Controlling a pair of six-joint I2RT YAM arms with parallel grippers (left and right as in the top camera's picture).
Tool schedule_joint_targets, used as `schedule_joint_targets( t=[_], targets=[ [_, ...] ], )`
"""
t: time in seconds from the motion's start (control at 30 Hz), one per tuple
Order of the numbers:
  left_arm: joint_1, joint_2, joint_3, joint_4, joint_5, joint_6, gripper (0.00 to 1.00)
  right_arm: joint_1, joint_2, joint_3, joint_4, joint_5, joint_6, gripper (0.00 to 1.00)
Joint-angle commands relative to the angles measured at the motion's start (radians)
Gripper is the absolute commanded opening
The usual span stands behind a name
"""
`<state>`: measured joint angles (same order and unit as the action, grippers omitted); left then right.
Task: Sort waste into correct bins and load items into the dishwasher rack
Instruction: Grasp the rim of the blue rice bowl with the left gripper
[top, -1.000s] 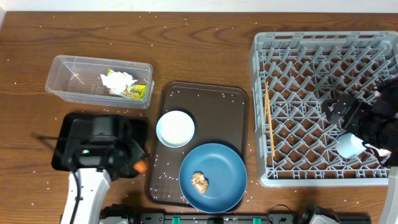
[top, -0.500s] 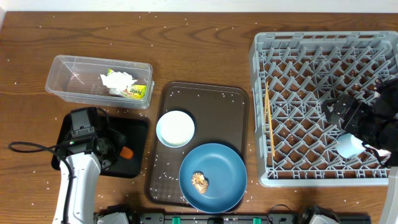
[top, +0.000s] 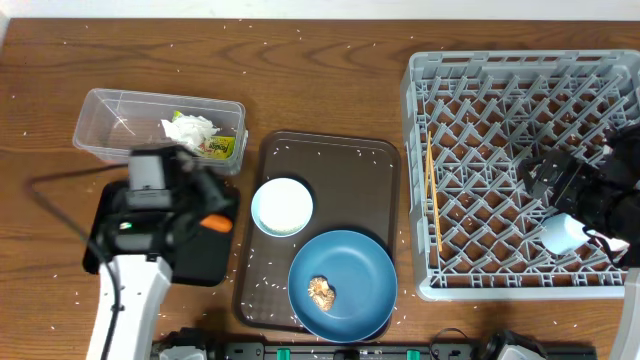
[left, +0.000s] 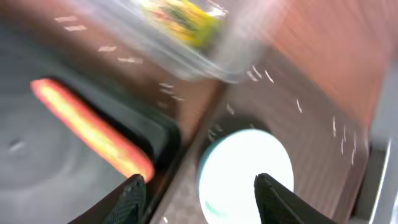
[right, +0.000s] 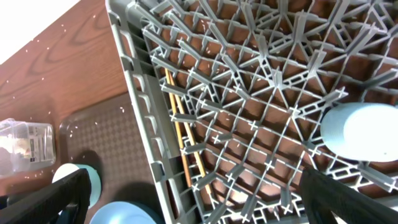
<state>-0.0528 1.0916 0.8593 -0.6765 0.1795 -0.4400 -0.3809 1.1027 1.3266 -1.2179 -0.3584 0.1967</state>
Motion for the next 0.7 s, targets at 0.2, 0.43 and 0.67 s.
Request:
schedule_joint_targets(
  t=[0.2,0.43,0.67],
  targets=[
    [-0.245,0.235,0.005,0.043,-0.151,0.222,0.54,0.008,0.002,0.006,0.003,0.003,-0.011,0.99],
    [-0.254,0.362,0.005,0.084,-0.267,0.222,0.46,0.008,0.002,0.006,-0.002,0.003,-0.011,0.99],
    [-0.254,0.455,0.005,0.126,-0.163,0.224,0.20,0.008,0.002,0.006,0.002,0.003,-0.011,0.99]
  ],
)
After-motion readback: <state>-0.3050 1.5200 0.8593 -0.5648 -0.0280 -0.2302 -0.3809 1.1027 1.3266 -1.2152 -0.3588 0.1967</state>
